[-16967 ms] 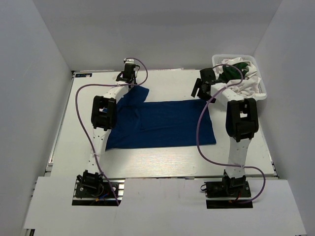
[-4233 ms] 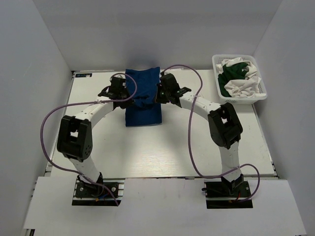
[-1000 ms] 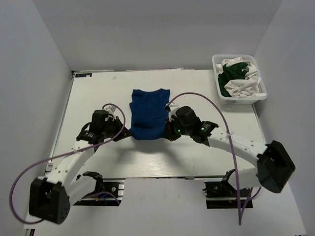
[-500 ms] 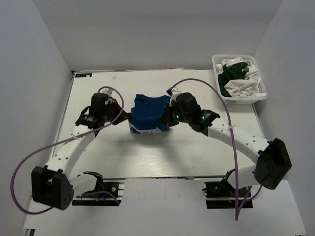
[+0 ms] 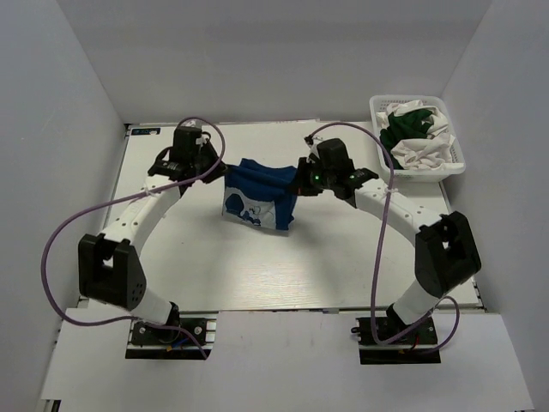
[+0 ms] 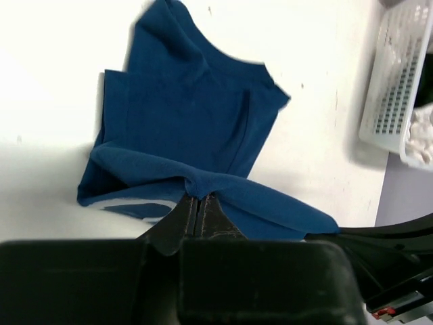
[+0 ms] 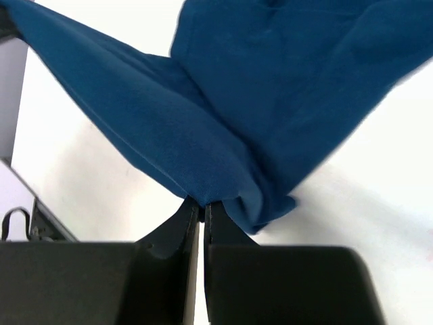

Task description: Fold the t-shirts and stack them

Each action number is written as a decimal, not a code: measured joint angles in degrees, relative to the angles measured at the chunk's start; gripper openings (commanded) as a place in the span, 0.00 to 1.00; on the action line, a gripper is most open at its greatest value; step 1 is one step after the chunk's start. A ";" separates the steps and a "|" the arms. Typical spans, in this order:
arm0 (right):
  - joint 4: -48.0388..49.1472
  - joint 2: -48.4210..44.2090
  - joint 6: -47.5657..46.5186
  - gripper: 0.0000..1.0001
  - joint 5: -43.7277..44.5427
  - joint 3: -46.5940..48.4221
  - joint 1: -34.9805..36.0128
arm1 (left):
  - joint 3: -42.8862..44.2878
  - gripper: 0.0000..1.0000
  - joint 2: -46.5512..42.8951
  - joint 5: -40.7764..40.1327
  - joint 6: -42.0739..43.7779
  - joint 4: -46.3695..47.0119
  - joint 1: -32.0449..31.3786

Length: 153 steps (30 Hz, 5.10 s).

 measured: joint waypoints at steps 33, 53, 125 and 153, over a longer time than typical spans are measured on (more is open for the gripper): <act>-6.34 32.06 -7.54 0.90 -5.33 32.76 -13.99 | 34.86 1.00 40.83 -8.37 5.40 2.19 0.24; 11.06 57.59 5.66 0.90 -12.26 53.68 -11.19 | 45.70 1.00 55.91 0.48 5.09 8.09 0.33; -1.09 -13.55 -0.94 0.90 30.03 -20.44 -10.19 | 47.63 0.00 51.01 -39.78 40.06 -1.81 14.01; -5.22 -3.91 -2.86 0.90 33.57 -9.05 -9.97 | 56.96 1.00 58.82 -41.99 46.27 2.84 23.37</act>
